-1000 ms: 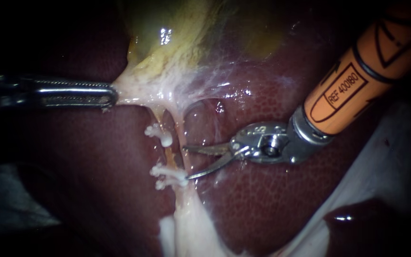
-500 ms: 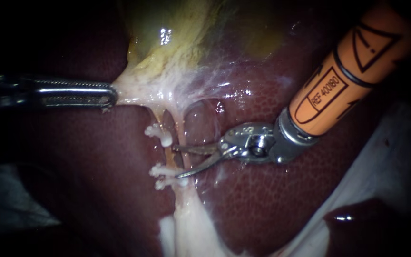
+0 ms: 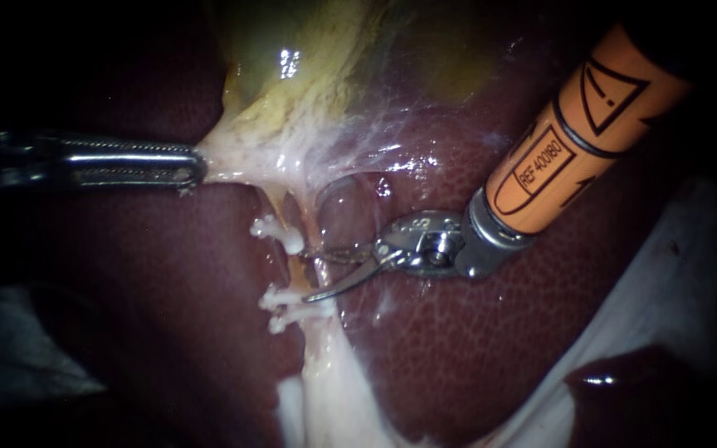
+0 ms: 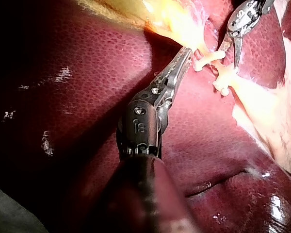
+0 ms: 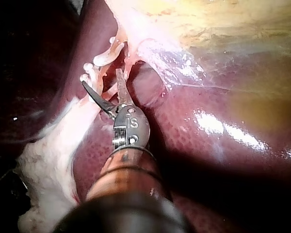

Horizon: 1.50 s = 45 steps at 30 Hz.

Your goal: Go to the cutting position left tube

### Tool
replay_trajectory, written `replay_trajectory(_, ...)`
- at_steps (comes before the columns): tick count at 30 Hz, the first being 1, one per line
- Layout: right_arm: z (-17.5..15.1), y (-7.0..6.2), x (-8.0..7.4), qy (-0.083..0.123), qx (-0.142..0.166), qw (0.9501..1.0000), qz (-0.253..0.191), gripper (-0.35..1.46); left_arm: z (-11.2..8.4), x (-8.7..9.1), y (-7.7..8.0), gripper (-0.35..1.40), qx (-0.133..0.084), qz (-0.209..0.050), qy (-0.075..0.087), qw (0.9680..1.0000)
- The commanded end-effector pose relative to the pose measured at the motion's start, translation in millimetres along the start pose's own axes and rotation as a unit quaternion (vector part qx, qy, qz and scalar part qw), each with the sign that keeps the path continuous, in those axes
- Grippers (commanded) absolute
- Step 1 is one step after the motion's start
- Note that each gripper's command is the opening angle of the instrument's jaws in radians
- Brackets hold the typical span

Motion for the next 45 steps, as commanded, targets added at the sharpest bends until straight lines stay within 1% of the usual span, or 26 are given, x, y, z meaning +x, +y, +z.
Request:
replay_trajectory(1,0.1,0.0,0.1,0.000,0.000,1.0000,0.000,1.31,0.0,0.0,0.0,-0.35,0.000,0.000,0.000,1.0000)
replay_trajectory(5,0.2,0.0,0.2,0.003,0.001,1.0000,-0.001,1.31,0.0,0.0,0.0,-0.35,0.000,0.000,0.000,1.0000)
replay_trajectory(8,0.3,-0.3,0.2,0.009,0.017,0.9998,-0.003,1.33,0.0,0.0,0.0,-0.35,0.000,0.000,0.000,1.0000)
replay_trajectory(10,0.4,-0.6,0.3,0.012,0.030,0.9995,-0.008,1.30,0.0,0.0,0.0,-0.35,0.000,0.000,0.000,1.0000)
replay_trajectory(13,0.9,-1.1,0.6,0.011,0.046,0.9987,-0.016,1.28,0.0,0.0,0.0,-0.35,0.000,0.000,0.000,1.0000)
replay_trajectory(18,2.1,-1.5,1.4,0.020,0.054,0.9980,-0.026,1.26,0.0,0.0,0.0,-0.35,0.000,0.000,0.000,1.0000)
replay_trajectory(25,4.5,-1.4,1.9,0.021,0.051,0.9981,-0.029,1.25,0.1,0.0,0.0,-0.35,0.000,0.000,0.000,1.0000)
replay_trajectory(27,5.1,-1.4,2.2,0.027,0.052,0.9979,-0.029,1.25,0.1,0.0,0.0,-0.35,0.000,0.000,0.000,1.0000)
replay_trajectory(29,5.7,-1.4,2.7,0.037,0.055,0.9974,-0.028,1.25,0.1,0.0,0.0,-0.35,0.000,0.000,0.000,1.0000)
replay_trajectory(30,6.0,-1.4,3.0,0.045,0.051,0.9973,-0.028,1.25,0.1,0.0,0.0,-0.35,0.000,0.000,0.000,1.0000)
replay_trajectory(33,6.7,-1.4,3.8,0.058,0.044,0.9970,-0.026,1.25,0.1,0.0,0.0,-0.35,0.000,0.000,0.000,1.0000)
replay_trajectory(38,6.9,-1.4,4.9,0.069,0.029,0.9970,-0.022,1.25,0.2,0.0,0.0,-0.35,0.000,0.000,0.000,1.0000)
replay_trajectory(42,6.5,-1.6,5.5,0.076,0.028,0.9965,-0.019,1.25,0.2,0.0,0.1,-0.35,0.001,0.000,0.000,1.0000)
replay_trajectory(45,6.2,-2.1,6.0,0.083,0.032,0.9959,-0.018,1.26,0.2,0.0,0.1,-0.35,0.001,0.000,0.000,1.0000)
